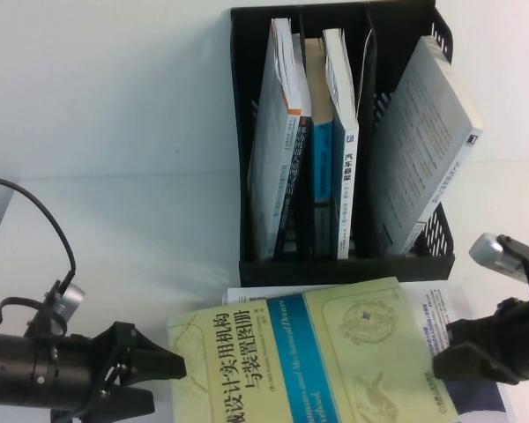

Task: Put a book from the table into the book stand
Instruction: Push book with right arm, then pick up the book with your left arm

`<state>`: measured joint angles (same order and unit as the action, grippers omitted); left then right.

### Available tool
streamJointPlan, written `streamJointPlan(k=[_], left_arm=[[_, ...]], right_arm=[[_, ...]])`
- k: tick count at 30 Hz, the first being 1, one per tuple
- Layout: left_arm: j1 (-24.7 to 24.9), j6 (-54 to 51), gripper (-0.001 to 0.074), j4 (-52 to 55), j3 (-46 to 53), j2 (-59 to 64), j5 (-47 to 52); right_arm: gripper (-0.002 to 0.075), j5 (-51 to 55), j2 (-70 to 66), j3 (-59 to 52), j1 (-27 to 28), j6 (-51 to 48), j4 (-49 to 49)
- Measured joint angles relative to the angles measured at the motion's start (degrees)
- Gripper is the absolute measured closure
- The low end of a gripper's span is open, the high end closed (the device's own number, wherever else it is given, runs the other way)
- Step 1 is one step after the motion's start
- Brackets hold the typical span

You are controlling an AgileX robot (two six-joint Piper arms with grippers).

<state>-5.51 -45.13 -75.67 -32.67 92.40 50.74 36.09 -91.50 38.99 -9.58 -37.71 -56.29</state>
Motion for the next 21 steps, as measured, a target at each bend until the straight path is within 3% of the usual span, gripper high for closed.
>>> streamJointPlan(k=[6, 9, 12, 18, 21], left_arm=[[0.00, -0.81, 0.0190, -2.58, -0.21, 5.27, 1.20], [0.00, -3.68, 0.0199, -6.21, -0.21, 7.73, 3.06], [-0.03, -7.82, 0.0321, -7.99, -0.21, 9.48, 4.79], [-0.76, -14.84, 0.0402, -11.70, -1.02, 9.68, 8.28], [-0.62, -14.27, 0.0488, -13.57, -2.44, 5.56, 10.26]], right_arm=[[0.0729, -1.11, -0.92, 0.48, -8.08, -0.08, -2.13], [0.0728, -1.68, -0.92, 0.48, -9.40, 0.11, -2.87], [0.0728, -1.78, -0.92, 0.48, -9.46, 0.11, -2.87], [0.0728, -2.00, 0.63, 0.48, -9.46, 0.24, -1.64], [0.0728, -1.49, 3.85, -0.43, -9.72, 0.24, 0.24]])
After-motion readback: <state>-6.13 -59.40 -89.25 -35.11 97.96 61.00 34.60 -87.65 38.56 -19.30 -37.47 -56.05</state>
